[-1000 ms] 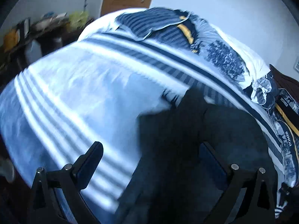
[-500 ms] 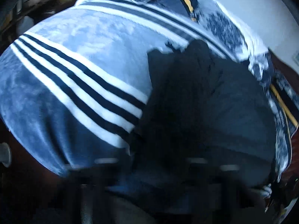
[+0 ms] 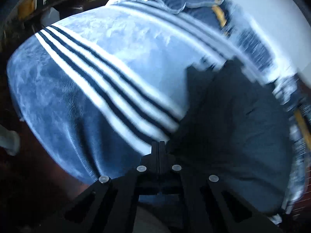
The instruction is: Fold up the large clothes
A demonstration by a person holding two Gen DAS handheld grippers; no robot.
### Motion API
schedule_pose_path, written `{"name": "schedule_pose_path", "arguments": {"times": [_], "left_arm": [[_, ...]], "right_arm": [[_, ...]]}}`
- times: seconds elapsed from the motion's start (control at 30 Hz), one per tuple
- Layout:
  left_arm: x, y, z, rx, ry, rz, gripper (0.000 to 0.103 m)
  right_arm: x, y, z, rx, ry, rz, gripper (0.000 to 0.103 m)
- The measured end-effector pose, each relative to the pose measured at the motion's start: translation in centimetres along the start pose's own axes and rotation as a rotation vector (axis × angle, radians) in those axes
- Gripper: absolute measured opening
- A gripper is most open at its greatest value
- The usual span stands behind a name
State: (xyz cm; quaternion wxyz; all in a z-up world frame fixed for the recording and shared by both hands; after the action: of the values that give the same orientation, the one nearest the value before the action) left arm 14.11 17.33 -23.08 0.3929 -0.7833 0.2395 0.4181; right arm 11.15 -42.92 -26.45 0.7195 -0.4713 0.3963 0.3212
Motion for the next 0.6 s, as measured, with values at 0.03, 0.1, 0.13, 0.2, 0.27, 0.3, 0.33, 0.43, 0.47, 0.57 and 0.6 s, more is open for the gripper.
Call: {"name": "schedule_pose_path", "arguments": {"times": [0.03,0.1,0.13,0.2,0.27,0.3,0.33,0.43,0.47,0.57,0.6], "left_arm": [[-1.0,-0.4,-0.2,0.002,0.040,-0.027,0.004],[-2.5,-1.8,-1.3,0.023,0.055,-0.075,0.059],[-2.6,-2.8,-2.0,0.033,0.034,-0.086,0.078],[-2.3,-5.0,-4.5,0.072,0.022,-0.114,0.090],[-0.1,-7.1,-7.1,0.128,0.002,-0.051,0.090],[0.9,-7.8,-8.4,0.149,-0.003,-0.039,0.090],[1.8,-8.6,-9.7,0.179,-0.005,-0.041,0.090],[4.6,-10.2,-12.7,0.279,-0.057,-0.046,0.090],[6.1,-10.6,-13.3,0.288,-0.047,-0.018,0.084],[8.4,-10.3,-13.7,0.244,0.060,0.085,0.003],[8.4,-10.0,-13.9,0.246,0.080,0.096,0.002]], "right_arm": [[-1.0,-0.5,0.0,0.008,-0.030,-0.037,0.003],[-3.1,-2.2,0.1,0.029,-0.088,-0.108,0.012],[-3.5,-3.2,0.4,0.027,-0.101,-0.120,0.022],[-3.5,-5.7,1.6,-0.006,-0.133,-0.129,0.091],[-2.0,-8.5,3.0,-0.047,-0.162,-0.114,0.091],[-0.4,-9.8,3.6,-0.047,-0.174,-0.076,0.090],[0.9,-10.8,3.9,-0.035,-0.177,-0.054,0.090],[4.5,-13.6,4.7,-0.001,-0.219,-0.002,0.084],[5.6,-14.4,4.9,0.010,-0.226,0.017,0.081],[9.1,-15.0,5.4,0.012,-0.225,0.112,0.053],[9.4,-14.6,5.7,0.003,-0.217,0.131,0.032]]}}
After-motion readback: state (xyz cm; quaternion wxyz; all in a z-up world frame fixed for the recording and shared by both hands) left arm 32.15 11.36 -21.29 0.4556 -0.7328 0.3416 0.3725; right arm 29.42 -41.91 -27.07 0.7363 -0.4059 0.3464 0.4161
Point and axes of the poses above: each gripper's, at about its wrist camera, not at the fingertips, and x roughly the way its jaws point, z to its left, y to its underside, the point moved 5 cm from there along x, roughly the way its jaws point, and after that the axes turned 4 degrees about -x, right-handed, at the moved point
